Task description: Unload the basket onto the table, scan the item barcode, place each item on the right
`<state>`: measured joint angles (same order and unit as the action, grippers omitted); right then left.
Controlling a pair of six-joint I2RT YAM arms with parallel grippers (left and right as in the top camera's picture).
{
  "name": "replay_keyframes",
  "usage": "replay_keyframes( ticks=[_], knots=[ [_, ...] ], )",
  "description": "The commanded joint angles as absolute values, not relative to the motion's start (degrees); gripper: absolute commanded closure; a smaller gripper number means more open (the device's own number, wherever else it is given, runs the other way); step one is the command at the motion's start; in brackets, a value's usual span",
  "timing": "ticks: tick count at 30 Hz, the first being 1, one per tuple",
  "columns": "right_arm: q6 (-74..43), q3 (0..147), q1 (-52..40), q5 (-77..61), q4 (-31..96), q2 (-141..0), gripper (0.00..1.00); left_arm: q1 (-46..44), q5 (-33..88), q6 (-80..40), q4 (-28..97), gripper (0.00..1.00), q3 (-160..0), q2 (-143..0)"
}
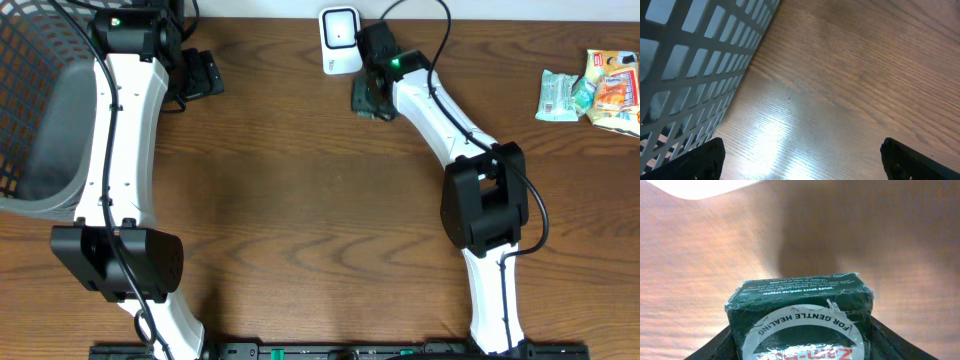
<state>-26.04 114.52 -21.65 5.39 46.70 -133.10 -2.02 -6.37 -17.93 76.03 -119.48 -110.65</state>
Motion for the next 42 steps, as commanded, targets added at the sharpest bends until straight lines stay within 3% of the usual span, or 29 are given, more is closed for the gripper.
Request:
replay_keyframes(
  ticks=[1, 17, 23, 28, 30, 40, 42],
  knots=[
    [-20.5, 116.2, -21.5, 7.0, 40.3, -133.4, 0.41, -1.9, -6.9, -17.5, 76.1, 0.02, -119.2, -111.2],
    [-15.7, 116.2, -21.6, 8.9, 7.9, -133.5, 0.30, -1.9, -6.9, -17.5, 76.1, 0.02, -119.2, -111.2],
    [-16.7, 116.2, -21.4, 6.6, 15.6, -133.5, 0.23, -1.9, -6.9, -17.5, 76.1, 0.02, -119.2, -111.2],
    [-18.2, 116.2, -21.7, 5.6, 30.7, -133.5, 0.04, -1.9, -6.9, -17.5, 76.1, 0.02, -119.2, -111.2],
    [-18.2, 116.2, -21.9, 4.3, 34.8, -133.5, 0.01, -1.9, -6.9, -17.5, 76.1, 0.02, -119.2, -111.2],
    [-23.2, 115.1, -22.1, 0.1, 45.7, -133.5, 0.01, -1.9, -6.9, -17.5, 76.1, 0.02, -119.2, -111.2],
    [-26.6, 114.3, -22.3, 1.0, 44.8, -133.5, 0.11, -1.9, -6.9, -17.5, 76.1, 0.03, -119.2, -111.2]
  ],
)
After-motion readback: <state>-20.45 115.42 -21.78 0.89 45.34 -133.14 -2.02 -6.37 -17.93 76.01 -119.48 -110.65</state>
